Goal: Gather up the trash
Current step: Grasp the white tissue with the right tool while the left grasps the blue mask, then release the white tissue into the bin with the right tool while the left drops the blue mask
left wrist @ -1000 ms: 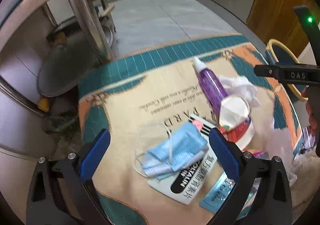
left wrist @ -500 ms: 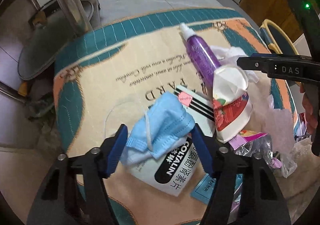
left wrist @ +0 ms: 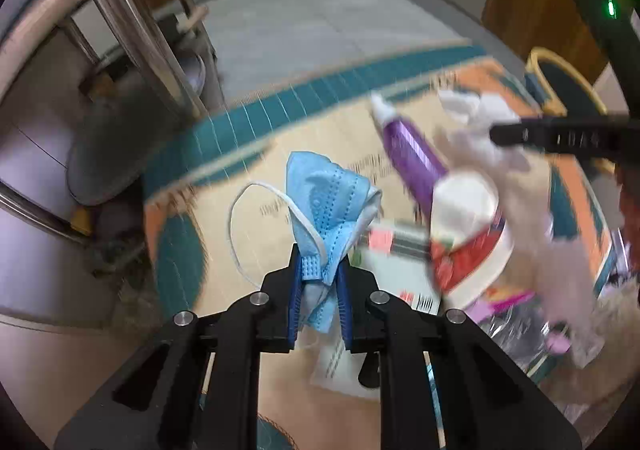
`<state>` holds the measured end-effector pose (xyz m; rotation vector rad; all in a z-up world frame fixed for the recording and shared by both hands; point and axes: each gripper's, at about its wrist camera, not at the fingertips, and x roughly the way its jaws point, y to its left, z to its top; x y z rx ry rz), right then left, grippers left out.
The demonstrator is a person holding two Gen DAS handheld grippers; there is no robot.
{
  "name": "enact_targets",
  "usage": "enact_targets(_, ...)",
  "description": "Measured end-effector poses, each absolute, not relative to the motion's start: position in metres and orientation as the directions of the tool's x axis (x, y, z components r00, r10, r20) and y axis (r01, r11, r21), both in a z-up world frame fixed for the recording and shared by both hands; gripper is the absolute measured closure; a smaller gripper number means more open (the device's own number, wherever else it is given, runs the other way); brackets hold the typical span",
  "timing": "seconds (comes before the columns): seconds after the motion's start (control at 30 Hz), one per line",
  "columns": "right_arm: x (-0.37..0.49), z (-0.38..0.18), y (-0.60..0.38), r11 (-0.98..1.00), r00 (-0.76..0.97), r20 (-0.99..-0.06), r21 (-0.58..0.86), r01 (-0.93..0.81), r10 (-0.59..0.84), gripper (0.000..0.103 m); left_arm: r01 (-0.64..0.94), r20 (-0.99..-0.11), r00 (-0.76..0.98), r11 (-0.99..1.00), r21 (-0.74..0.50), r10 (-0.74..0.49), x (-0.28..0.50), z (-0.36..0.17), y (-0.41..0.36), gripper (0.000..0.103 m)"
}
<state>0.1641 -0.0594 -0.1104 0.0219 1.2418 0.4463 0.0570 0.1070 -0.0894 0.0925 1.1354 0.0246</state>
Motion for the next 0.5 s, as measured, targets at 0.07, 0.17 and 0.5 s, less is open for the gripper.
enact_targets(0.07, 0.165, -0.103, -0.063, 0.913, 0.269, -0.899, 0.258, -0.316, 0.347, 0.074, 0.012, -0.883, 0.465, 0.997, 0.080, 0.065, 0.060, -0.076, 0.106, 0.088)
enact_targets(0.17, 0.164, -0.093, -0.071, 0.915, 0.301, -0.887, 0.255, -0.312, 0.349, 0.074, 0.005, -0.853, 0.517, 0.997, 0.082, 0.068, 0.065, -0.058, 0.101, 0.088)
enact_targets(0.5, 0.163, -0.056, -0.120, 0.945, 0.431, -0.853, 0.190, -0.267, 0.294, 0.074, -0.032, -0.838, 0.545, 0.999, 0.018, 0.033, 0.083, -0.044, 0.095, 0.088)
